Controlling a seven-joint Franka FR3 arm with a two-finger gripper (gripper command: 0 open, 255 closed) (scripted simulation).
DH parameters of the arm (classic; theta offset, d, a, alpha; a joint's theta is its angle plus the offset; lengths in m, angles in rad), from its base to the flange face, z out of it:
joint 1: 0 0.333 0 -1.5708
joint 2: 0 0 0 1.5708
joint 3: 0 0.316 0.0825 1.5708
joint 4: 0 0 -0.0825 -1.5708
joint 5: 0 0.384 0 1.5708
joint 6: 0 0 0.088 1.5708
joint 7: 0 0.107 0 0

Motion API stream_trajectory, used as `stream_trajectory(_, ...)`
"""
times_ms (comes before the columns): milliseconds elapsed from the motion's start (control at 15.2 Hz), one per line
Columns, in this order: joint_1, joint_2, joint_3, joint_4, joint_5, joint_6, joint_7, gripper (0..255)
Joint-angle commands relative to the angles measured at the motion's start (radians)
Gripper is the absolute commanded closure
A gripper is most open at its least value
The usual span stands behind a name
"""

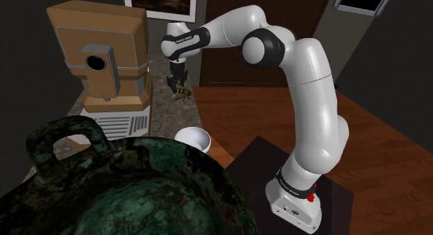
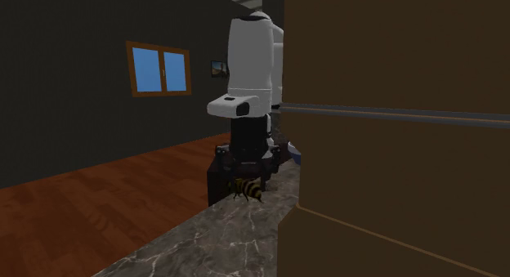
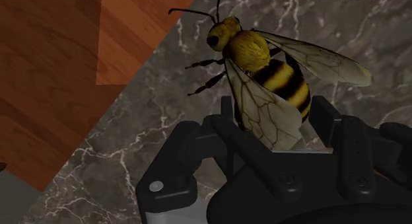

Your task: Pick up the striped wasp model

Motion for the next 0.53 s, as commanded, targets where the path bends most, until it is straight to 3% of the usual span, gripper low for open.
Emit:
stream_trajectory(0,0.0,-0.011,0.0,0.013,0.0,-0.025,0.0,255)
stream_trajectory(462,0.001,-0.034,0.0,0.046,0.001,-0.08,-0.002,255)
